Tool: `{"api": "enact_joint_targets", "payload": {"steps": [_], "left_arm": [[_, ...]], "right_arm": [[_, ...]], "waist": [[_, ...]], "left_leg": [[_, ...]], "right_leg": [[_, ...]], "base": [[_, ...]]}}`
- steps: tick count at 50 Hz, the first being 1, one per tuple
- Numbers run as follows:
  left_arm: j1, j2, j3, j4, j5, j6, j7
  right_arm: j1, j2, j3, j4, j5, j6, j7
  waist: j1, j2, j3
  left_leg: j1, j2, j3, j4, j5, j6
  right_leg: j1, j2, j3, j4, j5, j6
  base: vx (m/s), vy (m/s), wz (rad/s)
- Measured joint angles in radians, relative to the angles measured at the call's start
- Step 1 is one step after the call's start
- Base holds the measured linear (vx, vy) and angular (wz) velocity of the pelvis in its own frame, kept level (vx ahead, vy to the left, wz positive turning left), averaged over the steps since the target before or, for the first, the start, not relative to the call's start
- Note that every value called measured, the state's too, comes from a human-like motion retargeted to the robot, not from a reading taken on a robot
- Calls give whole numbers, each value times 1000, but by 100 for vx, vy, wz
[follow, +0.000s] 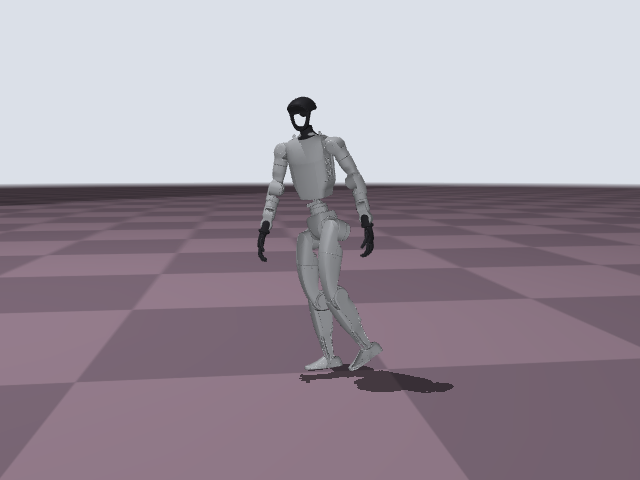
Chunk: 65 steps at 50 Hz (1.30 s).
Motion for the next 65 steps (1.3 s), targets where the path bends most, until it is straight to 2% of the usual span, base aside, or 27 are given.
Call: {"api": "enact_joint_targets", "payload": {"steps": [3,7,15,19,23,27,30,33,36,38,39,42,45,49,52,53,56,58,60,65], "left_arm": [[24,-11,-44,6,14,0,-24],[36,-17,-84,-16,3,-6,-39],[9,-10,-69,-69,7,-55,-30],[-3,3,-32,-72,33,-98,-16],[-21,21,-10,-30,47,-127,29],[-103,35,30,101,46,-123,70],[-173,44,50,216,82,-113,90],[-255,51,48,306,143,-100,98],[-328,52,20,320,180,-99,107],[-376,49,-7,296,181,-106,113],[-403,48,-20,277,173,-109,115],[-499,43,-52,206,129,-114,112],[-598,34,-72,133,69,-116,95],[-712,22,-89,51,-10,-127,65],[-781,20,-99,0,-57,-142,50],[-810,19,-100,-11,-80,-134,60],[-854,29,-107,-48,-87,-156,63],[-861,38,-113,-65,-72,-173,50],[-854,47,-122,-72,-57,-180,33],[-785,45,-166,-20,22,-184,26]], "right_arm": [[-7,-11,-10,14,21,9,-12],[-13,-28,-24,31,35,13,-29],[17,-55,-69,44,-19,-14,-44],[65,-53,-89,25,-48,-37,-32],[135,-41,-96,1,8,-109,-12],[185,-14,-90,13,54,-123,-1],[235,9,-89,46,83,-119,19],[289,23,-89,86,97,-113,57],[348,26,-81,114,96,-110,96],[387,24,-71,124,90,-110,116],[403,22,-65,126,87,-110,125],[435,14,-51,128,80,-104,150],[456,13,-42,125,87,-98,171],[465,20,-33,124,113,-95,183],[453,28,-15,126,145,-86,170],[436,29,12,130,175,-60,132],[405,43,35,134,188,-41,117],[392,53,37,136,173,-42,125],[380,59,39,135,159,-46,132],[348,38,51,127,155,-56,123]], "waist": [[-9,3,8],[-10,33,22],[-6,149,81],[-22,177,89],[-55,168,58],[-120,137,2],[-179,116,-44],[-237,112,-80],[-278,120,-106],[-294,126,-120],[-301,128,-123],[-331,130,-119],[-378,132,-109],[-453,126,-91],[-507,102,-79],[-521,91,-76],[-557,57,-57],[-560,49,-45],[-548,58,-40],[-542,80,-55]], "left_leg": [[-11,-18,44,-104,-82,17],[-16,-19,91,-315,-71,-9],[-5,43,136,-682,95,-163],[1,75,145,-760,103,-233],[29,99,176,-761,79,-254],[78,122,237,-761,94,-261],[130,135,253,-761,80,-267],[192,154,234,-759,38,-263],[246,181,220,-735,-14,-250],[271,196,223,-706,-50,-245],[281,199,224,-691,-67,-244],[308,198,219,-650,-109,-244],[334,189,188,-620,-135,-239],[374,161,128,-603,-153,-221],[408,117,82,-599,-163,-212],[416,96,74,-602,-165,-210],[465,52,39,-604,-185,-222],[502,55,30,-607,-198,-240],[528,84,36,-609,-207,-263],[560,77,-13,-585,-190,-256]], "right_leg": [[4,20,83,10,-5,21],[13,70,190,30,-15,27],[130,197,356,45,-37,-9],[203,225,418,37,-30,-31],[255,234,465,44,-10,-45],[266,252,495,90,40,-40],[263,280,516,171,127,-14],[217,332,496,343,266,30],[105,352,377,585,407,47],[11,306,239,737,448,6],[-32,264,165,798,431,-32],[-130,154,-2,897,290,-135],[-186,139,-55,834,168,-160],[-201,153,-70,556,117,-150],[-176,143,-65,263,160,-120],[-172,134,-55,158,198,-99],[-157,117,-45,-71,310,0],[-177,131,-67,-127,336,54],[-215,173,-101,-132,310,61],[-217,184,-120,-132,255,61]], "base": [[19,-5,-151],[22,-1,-152],[31,3,-134],[42,8,-101],[48,11,-71],[54,14,-36],[59,16,-14],[60,17,-4],[57,18,-13],[52,19,-25],[49,20,-23],[45,19,6],[43,14,50],[42,8,77],[42,2,80],[43,-1,68],[47,-4,59],[50,-15,20],[51,-23,-6],[58,-4,19]]}}
